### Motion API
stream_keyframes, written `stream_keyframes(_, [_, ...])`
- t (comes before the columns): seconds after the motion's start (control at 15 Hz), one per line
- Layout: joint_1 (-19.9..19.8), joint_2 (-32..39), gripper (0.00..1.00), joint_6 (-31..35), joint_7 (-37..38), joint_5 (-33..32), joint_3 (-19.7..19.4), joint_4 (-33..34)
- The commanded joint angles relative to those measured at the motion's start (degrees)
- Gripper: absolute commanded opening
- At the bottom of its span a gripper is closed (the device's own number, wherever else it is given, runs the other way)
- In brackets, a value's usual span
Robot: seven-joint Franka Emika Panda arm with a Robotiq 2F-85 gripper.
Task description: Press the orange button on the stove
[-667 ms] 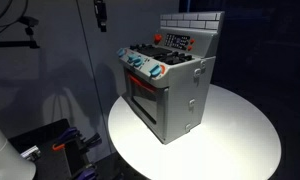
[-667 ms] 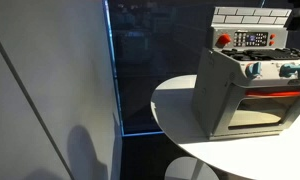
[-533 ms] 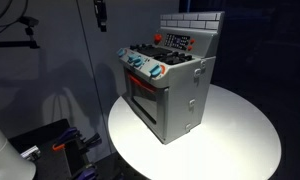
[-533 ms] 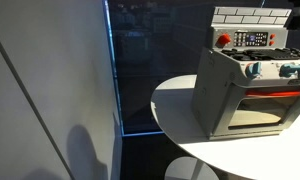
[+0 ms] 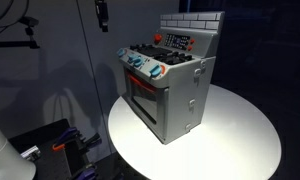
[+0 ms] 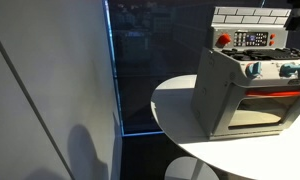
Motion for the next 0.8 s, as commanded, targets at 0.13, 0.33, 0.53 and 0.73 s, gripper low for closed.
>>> stream_keyframes(0.13, [-2.09, 0.48, 1.0, 3.39, 4.05, -4.08, -0.81, 1.12])
stream_keyframes(0.33, [-3.66, 0.78, 1.0, 5.52, 5.54, -5.75, -1.83, 1.49])
stream_keyframes(0.53, [-5.44, 1.92, 1.0, 7.53, 7.37, -7.92, -2.82, 2.41])
stream_keyframes(0.73, [-7.02, 3.57, 1.0, 9.41, 9.9, -10.81, -3.6, 3.45])
